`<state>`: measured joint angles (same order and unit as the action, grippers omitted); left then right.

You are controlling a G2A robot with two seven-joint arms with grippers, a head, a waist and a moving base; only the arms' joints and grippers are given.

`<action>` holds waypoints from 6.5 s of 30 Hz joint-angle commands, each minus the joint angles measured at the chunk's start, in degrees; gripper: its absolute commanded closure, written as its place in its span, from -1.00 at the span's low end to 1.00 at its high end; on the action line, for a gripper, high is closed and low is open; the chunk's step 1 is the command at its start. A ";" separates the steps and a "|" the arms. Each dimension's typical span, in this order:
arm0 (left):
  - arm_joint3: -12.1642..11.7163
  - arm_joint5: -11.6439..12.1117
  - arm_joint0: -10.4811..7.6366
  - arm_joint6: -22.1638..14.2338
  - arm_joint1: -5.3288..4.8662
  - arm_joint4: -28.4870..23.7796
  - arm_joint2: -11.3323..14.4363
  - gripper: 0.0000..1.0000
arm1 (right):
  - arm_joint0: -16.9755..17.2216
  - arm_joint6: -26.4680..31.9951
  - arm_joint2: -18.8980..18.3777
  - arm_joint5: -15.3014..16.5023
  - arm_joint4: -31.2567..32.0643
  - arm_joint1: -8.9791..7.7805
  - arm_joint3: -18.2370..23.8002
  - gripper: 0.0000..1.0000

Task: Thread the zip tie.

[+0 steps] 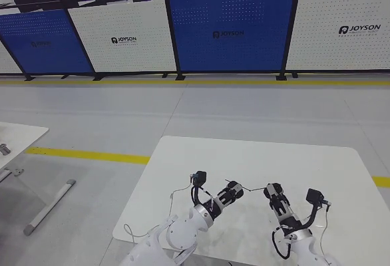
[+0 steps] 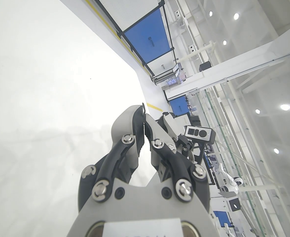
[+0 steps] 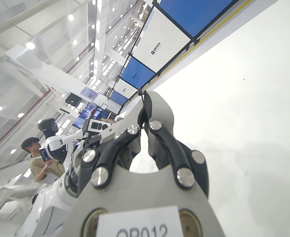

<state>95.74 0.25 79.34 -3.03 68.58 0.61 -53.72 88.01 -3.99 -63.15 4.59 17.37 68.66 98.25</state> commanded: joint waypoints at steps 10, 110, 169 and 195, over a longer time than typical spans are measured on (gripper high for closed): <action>0.00 0.00 0.00 0.00 0.00 0.00 0.00 1.00 | -0.68 0.51 0.60 -1.44 1.00 0.73 -0.68 1.00; -0.14 0.23 0.18 0.27 0.26 0.31 -0.14 1.00 | 2.11 1.43 -3.12 -0.74 0.63 3.39 0.11 1.00; -0.23 4.01 0.92 -0.12 0.81 -3.27 -0.79 1.00 | 0.40 2.88 -1.95 0.65 -4.93 5.46 -2.10 1.00; -1.14 2.30 0.25 -1.47 1.78 -8.21 -1.11 1.00 | 0.93 3.40 -3.05 3.59 -2.68 5.82 -4.07 1.00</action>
<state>94.62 2.64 79.61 -4.20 70.35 -7.49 -54.80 88.90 -1.05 -66.11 7.98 15.08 74.49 94.07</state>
